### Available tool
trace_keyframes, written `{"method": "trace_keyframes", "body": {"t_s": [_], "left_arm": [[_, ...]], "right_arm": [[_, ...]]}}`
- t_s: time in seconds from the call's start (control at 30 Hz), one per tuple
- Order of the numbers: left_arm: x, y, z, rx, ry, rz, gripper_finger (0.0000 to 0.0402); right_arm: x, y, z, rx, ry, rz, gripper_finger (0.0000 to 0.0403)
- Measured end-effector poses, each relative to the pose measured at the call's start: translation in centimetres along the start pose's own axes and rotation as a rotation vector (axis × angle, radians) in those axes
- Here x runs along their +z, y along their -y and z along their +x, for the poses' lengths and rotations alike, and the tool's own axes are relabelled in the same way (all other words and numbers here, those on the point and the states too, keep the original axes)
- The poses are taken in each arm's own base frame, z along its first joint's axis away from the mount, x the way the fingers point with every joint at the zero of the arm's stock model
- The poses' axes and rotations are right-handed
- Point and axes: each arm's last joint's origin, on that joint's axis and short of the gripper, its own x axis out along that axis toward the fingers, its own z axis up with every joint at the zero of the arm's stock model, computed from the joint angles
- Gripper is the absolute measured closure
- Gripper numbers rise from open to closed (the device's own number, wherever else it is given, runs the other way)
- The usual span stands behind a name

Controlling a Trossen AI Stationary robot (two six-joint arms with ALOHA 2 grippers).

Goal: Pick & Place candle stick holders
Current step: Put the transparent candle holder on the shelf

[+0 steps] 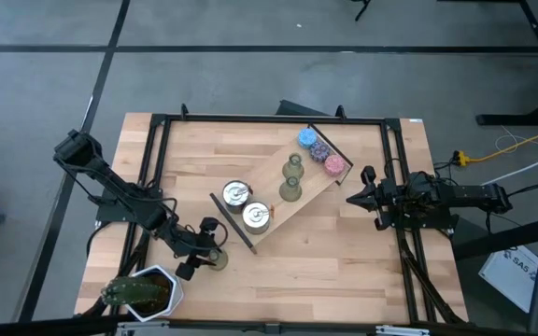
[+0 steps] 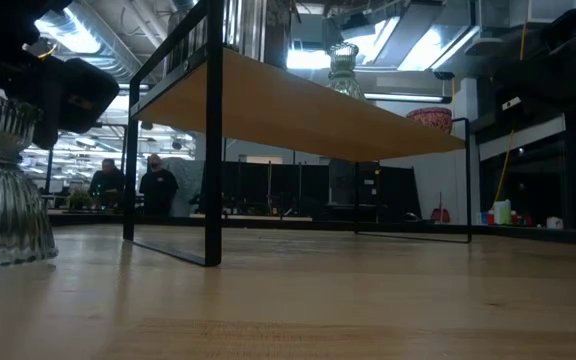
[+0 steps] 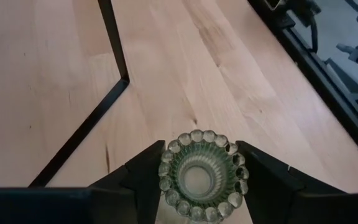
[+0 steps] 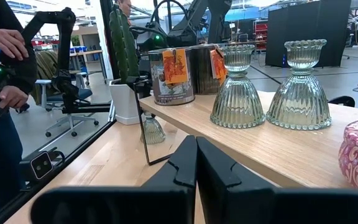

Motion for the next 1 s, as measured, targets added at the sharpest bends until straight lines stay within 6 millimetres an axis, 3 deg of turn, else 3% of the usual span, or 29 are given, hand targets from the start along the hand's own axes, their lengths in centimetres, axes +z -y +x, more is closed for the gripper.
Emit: {"method": "trace_keyframes", "body": {"t_s": [0.43,1.0], "left_arm": [[1.5,0.4,-2.3,-0.075,-0.021,0.004,0.0224],[3.8,0.1,-9.1,-0.111,0.035,0.012,0.0225]], "right_arm": [[0.0,0.0,0.0,0.0,0.0,0.0,0.0393],[0.0,0.0,0.0,0.0,0.0,0.0,0.0393]]}}
